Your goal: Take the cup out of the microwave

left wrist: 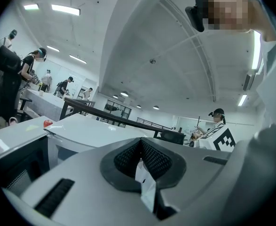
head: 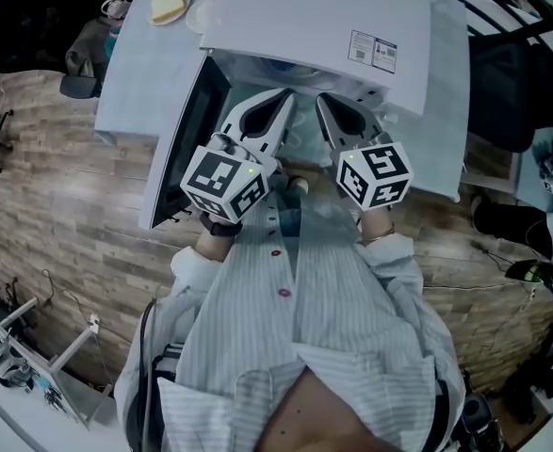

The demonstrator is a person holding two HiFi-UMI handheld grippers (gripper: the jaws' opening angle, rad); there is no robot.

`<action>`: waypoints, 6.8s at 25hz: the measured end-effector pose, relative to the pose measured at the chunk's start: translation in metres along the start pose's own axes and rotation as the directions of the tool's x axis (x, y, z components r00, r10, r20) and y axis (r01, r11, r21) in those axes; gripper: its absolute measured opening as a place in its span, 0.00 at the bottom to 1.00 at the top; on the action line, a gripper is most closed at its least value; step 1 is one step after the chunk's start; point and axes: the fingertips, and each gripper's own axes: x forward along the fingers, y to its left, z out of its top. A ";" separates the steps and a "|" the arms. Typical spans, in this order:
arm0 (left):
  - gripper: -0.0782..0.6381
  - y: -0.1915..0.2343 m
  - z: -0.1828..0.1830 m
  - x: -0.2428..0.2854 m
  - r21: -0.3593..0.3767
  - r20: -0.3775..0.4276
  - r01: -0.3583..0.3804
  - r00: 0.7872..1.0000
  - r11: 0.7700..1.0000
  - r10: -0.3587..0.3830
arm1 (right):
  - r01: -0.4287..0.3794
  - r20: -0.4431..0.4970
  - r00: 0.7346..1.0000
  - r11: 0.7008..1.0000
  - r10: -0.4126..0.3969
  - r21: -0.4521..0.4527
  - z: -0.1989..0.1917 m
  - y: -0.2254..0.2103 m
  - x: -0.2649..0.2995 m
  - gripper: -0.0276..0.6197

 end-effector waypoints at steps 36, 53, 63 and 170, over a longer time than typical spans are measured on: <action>0.12 0.093 -0.098 0.033 0.000 -0.079 -0.106 0.991 0.994 0.106 | 0.132 -0.097 0.988 0.986 -0.122 0.105 -0.086 -0.041 0.069 0.10; 0.13 0.121 -0.152 0.050 0.057 -0.110 -0.162 0.980 0.985 0.167 | 0.159 -0.084 0.985 0.976 -0.148 0.148 -0.119 -0.057 0.075 0.09; 0.35 0.131 -0.157 0.061 0.066 -0.108 -0.174 0.978 0.982 0.181 | 0.177 -0.097 0.982 0.971 -0.162 0.164 -0.126 -0.060 0.070 0.09; 0.61 0.091 -0.154 0.022 0.107 -0.116 -0.313 0.939 0.944 0.324 | 0.046 -0.079 0.996 0.976 -0.029 0.214 -0.116 -0.048 0.027 0.09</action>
